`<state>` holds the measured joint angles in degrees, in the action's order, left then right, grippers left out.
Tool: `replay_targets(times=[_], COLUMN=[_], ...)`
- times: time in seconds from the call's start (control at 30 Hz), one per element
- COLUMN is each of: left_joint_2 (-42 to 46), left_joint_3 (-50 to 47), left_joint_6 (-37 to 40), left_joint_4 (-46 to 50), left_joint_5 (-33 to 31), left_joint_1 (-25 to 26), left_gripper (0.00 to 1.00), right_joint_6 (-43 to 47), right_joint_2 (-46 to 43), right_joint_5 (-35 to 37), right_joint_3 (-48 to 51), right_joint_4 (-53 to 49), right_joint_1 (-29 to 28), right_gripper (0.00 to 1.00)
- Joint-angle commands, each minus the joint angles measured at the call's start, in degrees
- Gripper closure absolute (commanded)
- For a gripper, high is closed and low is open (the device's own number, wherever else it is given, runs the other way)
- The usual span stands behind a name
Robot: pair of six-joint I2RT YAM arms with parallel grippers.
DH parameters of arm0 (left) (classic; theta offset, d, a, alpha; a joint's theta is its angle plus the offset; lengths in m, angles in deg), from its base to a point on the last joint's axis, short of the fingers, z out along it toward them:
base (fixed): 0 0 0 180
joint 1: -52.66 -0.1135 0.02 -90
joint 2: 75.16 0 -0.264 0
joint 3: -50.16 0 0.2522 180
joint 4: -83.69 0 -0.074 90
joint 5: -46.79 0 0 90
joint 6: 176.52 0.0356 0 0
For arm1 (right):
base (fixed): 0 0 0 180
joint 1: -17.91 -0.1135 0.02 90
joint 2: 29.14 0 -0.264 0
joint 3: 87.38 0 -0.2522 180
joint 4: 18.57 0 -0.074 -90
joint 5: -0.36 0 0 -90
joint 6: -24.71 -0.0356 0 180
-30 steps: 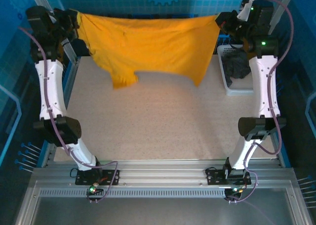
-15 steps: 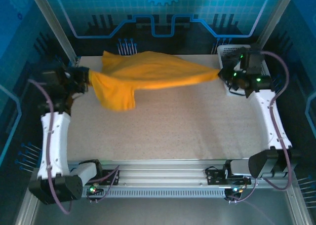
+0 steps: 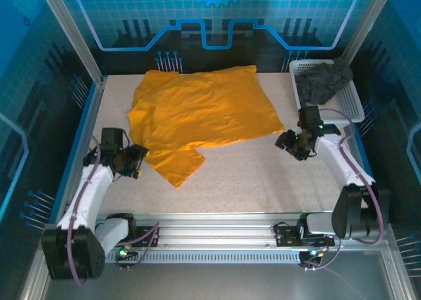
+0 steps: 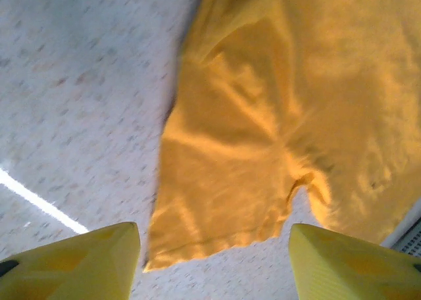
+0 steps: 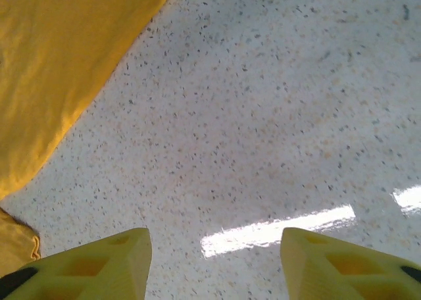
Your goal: Fold and stack the t-shirts
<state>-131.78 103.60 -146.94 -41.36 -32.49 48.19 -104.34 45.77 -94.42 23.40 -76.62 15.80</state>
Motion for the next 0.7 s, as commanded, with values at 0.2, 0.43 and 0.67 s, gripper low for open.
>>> replay_targets(times=[0.2,0.43,0.67], left_joint_2=[-4.68,-13.6,-25.44], left_joint_3=[-6.29,-8.24,-3.36], left_joint_6=[-16.62,-28.08,-28.69], left_joint_4=[-5.5,-14.03,-20.46], left_joint_5=[-2.59,-3.81,-4.12], left_joint_1=[18.2,26.79,28.53], left_gripper=[0.39,0.44,0.54], right_joint_6=[1.97,1.89,2.05], right_joint_2=[-2.87,-2.82,-4.77], right_joint_5=[1.02,0.64,0.72], right_joint_3=[2.7,1.73,2.98], right_joint_4=[-0.55,-0.57,-1.23], right_joint_1=[-1.02,-1.15,-1.21], right_gripper=[0.49,0.5,0.51])
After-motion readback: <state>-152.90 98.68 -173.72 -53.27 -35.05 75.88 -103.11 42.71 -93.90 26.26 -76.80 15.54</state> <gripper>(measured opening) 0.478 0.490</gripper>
